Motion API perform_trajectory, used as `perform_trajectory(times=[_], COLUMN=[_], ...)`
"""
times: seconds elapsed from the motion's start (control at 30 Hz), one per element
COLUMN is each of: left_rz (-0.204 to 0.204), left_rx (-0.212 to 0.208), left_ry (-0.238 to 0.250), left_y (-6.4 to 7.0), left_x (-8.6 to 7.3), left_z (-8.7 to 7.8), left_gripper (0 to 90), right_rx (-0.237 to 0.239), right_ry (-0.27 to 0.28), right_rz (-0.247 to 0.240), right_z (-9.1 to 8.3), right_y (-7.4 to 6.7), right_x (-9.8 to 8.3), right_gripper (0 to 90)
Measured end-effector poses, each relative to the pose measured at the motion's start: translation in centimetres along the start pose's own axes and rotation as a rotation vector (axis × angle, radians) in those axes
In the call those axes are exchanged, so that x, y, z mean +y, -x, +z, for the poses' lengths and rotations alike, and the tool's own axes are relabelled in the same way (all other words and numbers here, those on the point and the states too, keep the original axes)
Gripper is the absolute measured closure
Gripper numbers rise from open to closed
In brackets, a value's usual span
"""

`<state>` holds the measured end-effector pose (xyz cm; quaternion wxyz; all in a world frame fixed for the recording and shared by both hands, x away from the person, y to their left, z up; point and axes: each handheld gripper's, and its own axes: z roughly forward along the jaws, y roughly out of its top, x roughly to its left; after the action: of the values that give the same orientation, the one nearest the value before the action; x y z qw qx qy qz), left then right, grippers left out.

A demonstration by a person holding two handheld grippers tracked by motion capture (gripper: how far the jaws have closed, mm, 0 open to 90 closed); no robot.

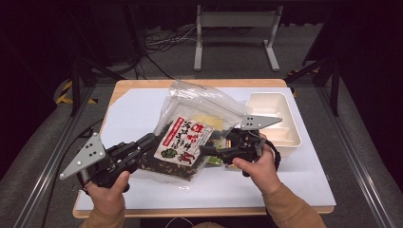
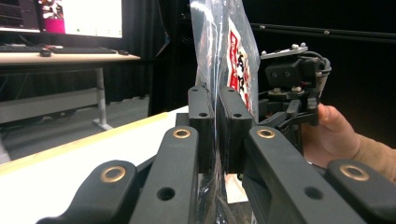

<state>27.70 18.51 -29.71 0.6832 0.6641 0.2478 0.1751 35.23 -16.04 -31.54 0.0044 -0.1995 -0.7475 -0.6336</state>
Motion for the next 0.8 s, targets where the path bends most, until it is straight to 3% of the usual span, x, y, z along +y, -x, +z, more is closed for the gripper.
perform_trajectory(times=[0.23,0.43,0.8], left_rz=[-0.005,-0.007,-0.017], left_rx=[-0.003,0.002,-0.001], left_ry=[-0.004,-0.023,-0.04], left_y=[-0.1,-0.1,-0.5], left_x=[-0.4,-0.9,-1.3], left_z=[0.4,0.9,1.2], left_gripper=[85.6,85.3,84.1], right_rx=[0.007,0.03,0.031], right_ry=[0.019,0.007,-0.018], right_rz=[0.0,-0.026,-0.081], right_z=[0.5,0.3,-0.3], right_y=[-0.1,-0.2,-0.8], right_x=[-0.5,-0.9,-0.7], right_gripper=[39.2,56.1,66.4])
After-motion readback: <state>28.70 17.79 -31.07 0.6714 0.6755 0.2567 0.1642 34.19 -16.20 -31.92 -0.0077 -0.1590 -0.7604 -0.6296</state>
